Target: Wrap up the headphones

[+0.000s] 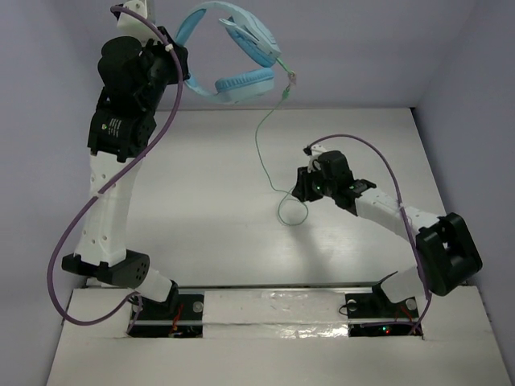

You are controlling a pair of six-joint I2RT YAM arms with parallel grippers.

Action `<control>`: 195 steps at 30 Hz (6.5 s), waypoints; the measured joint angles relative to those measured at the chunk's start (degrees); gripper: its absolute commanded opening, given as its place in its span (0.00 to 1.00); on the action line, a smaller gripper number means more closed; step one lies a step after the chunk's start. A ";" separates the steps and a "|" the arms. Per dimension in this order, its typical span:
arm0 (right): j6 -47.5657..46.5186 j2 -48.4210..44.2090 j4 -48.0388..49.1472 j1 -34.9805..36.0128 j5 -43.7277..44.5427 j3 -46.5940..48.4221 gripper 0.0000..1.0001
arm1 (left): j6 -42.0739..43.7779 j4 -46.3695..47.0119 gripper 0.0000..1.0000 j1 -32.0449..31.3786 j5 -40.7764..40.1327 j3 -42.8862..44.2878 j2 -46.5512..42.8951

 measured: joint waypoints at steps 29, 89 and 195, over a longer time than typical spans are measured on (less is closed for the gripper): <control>-4.22 1.62 22.12 7.69 5.90 -3.96 0.73 | -2.54 -0.15 0.00 1.95 4.79 -2.27 -1.57; -3.23 5.75 -27.69 26.47 13.51 38.36 0.00 | -19.78 49.09 0.00 -14.43 -12.63 -89.68 -17.49; -0.15 -15.54 -4.02 4.83 19.89 8.22 0.45 | -13.38 39.50 0.00 -17.05 21.24 -79.12 -30.05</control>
